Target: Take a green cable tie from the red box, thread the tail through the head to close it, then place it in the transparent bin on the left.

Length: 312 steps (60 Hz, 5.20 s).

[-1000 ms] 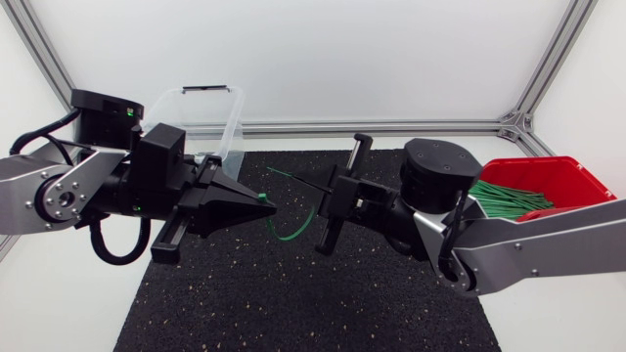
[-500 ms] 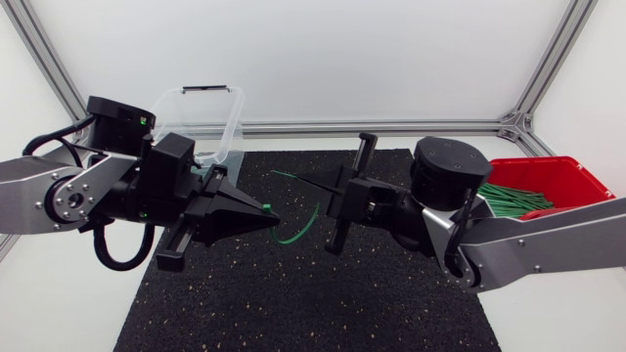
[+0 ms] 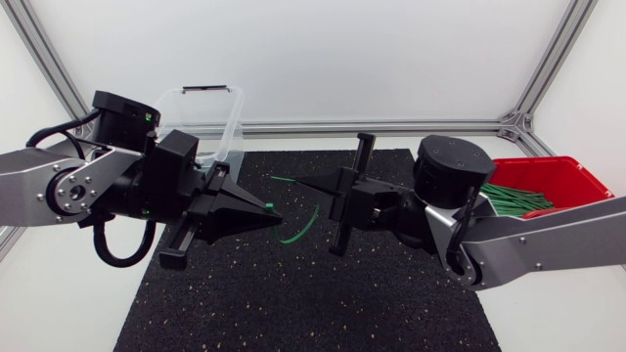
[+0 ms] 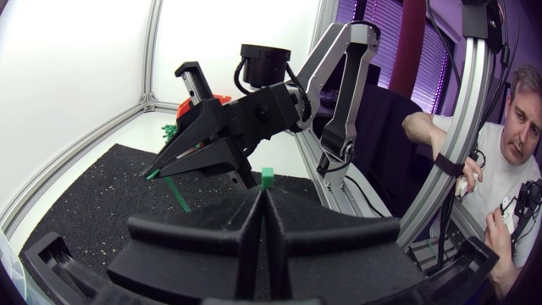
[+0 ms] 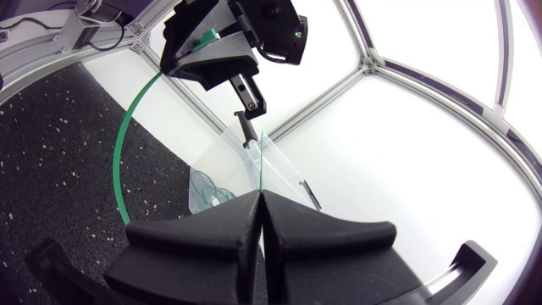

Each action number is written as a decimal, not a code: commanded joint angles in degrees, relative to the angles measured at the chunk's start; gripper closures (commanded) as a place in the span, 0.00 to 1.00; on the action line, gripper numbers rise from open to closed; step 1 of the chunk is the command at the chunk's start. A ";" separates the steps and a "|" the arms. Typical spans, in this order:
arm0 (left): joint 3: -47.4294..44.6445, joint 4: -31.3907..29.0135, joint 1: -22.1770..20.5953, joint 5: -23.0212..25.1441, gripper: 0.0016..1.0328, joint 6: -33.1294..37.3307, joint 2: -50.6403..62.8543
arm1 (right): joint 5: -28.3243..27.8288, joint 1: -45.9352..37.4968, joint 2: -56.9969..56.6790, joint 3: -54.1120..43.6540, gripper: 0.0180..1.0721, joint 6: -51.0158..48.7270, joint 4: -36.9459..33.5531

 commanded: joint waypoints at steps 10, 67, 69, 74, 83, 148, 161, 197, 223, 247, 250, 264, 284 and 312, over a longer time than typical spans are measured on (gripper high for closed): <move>2.50 -9.06 0.18 0.25 0.97 8.71 1.05 | -0.99 -1.05 0.05 -2.50 0.94 -3.33 0.93; 7.07 -34.02 -1.58 -0.28 0.97 29.98 2.81 | 1.91 4.40 -9.79 -11.38 0.94 -5.79 0.93; 7.43 -34.90 -1.67 -0.19 0.97 30.60 2.81 | 2.00 4.49 -10.23 -11.55 0.94 -5.79 0.93; 8.22 -35.69 -1.85 -0.19 0.97 30.69 2.72 | 2.09 4.58 -10.32 -11.73 0.94 -7.02 0.93; 9.53 -36.48 -2.29 -0.11 0.97 30.69 2.81 | 2.62 5.11 -10.06 -11.90 0.94 -7.02 0.93; 11.64 -43.25 -1.58 1.30 0.97 37.28 5.80 | 6.13 8.97 -14.01 -14.72 0.94 -7.46 0.93; 12.52 -48.44 -1.49 1.83 0.97 42.20 7.21 | 6.40 9.41 -14.72 -14.89 0.94 -7.55 0.93; 14.10 -50.54 -1.67 2.09 0.97 44.05 8.35 | 7.54 11.35 -16.47 -16.30 0.94 -8.25 0.93; 14.10 -51.51 -1.67 2.09 0.97 45.45 9.23 | 7.63 11.61 -16.65 -15.95 0.94 -8.69 1.02; 14.63 -51.95 -2.29 2.18 0.97 45.54 10.02 | 7.63 11.79 -17.44 -16.03 0.94 -8.95 0.93; 14.63 -51.95 -2.29 2.27 0.97 45.54 10.19 | 7.63 11.87 -17.35 -16.21 0.94 -9.04 0.93; 15.07 -52.57 -2.29 2.35 0.97 46.16 10.55 | 7.63 12.23 -16.82 -16.38 0.94 -9.31 0.93; 15.77 -52.92 -2.29 2.35 0.97 46.33 11.60 | 7.89 12.93 -16.91 -16.21 0.94 -9.48 1.02; 16.04 -56.08 -3.69 2.44 0.97 49.14 12.57 | 7.98 13.19 -16.38 -15.68 0.94 -9.92 1.02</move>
